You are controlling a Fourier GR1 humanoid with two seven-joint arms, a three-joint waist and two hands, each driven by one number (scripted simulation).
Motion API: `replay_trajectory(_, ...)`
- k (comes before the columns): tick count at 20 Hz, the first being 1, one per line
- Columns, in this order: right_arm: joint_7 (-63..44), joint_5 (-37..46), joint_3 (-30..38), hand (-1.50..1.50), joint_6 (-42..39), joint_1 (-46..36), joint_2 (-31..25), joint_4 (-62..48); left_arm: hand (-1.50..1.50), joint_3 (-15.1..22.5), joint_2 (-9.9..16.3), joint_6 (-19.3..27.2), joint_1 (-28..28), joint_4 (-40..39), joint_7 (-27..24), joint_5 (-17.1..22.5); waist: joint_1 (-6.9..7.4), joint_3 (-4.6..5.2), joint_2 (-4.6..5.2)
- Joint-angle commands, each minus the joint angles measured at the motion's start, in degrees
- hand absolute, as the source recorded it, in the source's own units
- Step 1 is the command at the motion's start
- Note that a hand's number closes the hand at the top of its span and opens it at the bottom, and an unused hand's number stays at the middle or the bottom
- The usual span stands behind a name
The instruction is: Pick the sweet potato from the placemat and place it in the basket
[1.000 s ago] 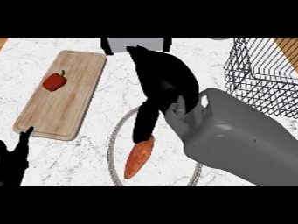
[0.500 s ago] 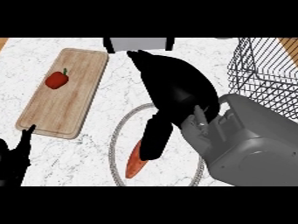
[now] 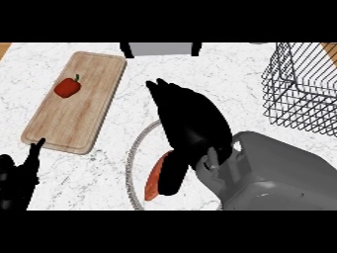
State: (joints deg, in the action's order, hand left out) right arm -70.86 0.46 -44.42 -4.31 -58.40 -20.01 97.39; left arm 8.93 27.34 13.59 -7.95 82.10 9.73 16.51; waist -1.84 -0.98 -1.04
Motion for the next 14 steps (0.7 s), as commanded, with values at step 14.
replay_trajectory(14,-9.1,9.9,-6.6,-1.50,4.4,13.0,3.0,1.2,0.00,3.2,-4.6,-2.9,-2.0,0.4,1.6,-0.2,0.76,1.03,0.52)
